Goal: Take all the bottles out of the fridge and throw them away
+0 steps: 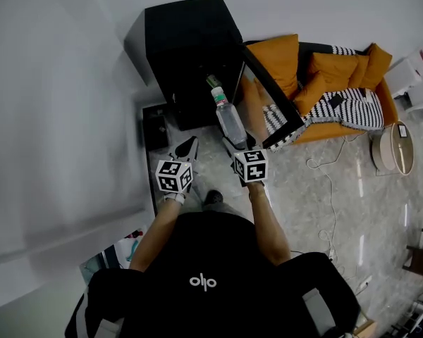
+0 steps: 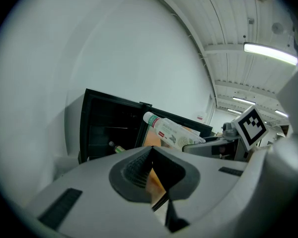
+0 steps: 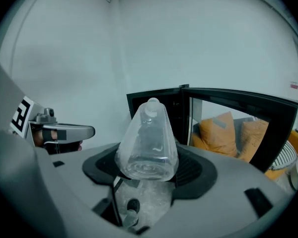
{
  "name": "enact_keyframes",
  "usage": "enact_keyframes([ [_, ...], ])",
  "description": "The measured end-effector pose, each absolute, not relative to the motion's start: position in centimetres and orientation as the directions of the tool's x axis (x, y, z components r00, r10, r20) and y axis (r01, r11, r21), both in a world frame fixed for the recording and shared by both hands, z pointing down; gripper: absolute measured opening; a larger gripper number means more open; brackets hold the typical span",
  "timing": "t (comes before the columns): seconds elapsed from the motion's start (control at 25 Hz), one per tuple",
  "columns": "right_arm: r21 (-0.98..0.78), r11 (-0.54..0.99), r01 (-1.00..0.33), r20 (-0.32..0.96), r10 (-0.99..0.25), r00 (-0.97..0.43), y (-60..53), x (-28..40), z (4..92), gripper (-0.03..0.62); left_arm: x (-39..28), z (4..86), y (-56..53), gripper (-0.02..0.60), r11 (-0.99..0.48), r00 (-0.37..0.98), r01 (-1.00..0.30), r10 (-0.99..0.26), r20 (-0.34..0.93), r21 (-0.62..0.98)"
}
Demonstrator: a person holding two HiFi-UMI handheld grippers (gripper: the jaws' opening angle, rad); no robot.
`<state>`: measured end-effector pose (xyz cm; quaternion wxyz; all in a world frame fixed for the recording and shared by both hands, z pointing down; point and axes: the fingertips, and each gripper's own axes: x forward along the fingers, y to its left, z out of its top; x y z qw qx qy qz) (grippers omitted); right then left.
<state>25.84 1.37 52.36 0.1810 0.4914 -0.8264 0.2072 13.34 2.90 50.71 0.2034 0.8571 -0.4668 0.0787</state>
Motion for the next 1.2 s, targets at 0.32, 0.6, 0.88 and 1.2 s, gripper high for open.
enact_keyframes([
  [0.32, -0.157, 0.484, -0.861, 0.490, -0.719, -0.493, 2.2, 23.5, 51.3, 0.311, 11.2, 50.0, 4.2, 0.006, -0.440, 0.509, -0.857, -0.801, 0.315, 0.269],
  [0.6, -0.150, 0.583, -0.798, 0.511, -0.646, -0.567, 0.3, 17.4, 52.4, 0.311, 5.3, 50.9, 3.0, 0.006, -0.338, 0.418, -0.900, -0.849, 0.322, 0.277],
  [0.88, -0.156, 0.692, -0.705, 0.524, -0.548, -0.653, -2.6, 8.6, 52.8, 0.311, -3.1, 50.9, 0.8, 0.006, -0.213, 0.301, -0.936, -0.895, 0.328, 0.279],
  [1.2, -0.161, 0.772, -0.615, 0.542, -0.452, -0.708, -6.3, -1.4, 54.0, 0.311, -12.3, 51.8, -2.4, 0.006, -0.109, 0.206, -0.952, -0.918, 0.338, 0.286],
])
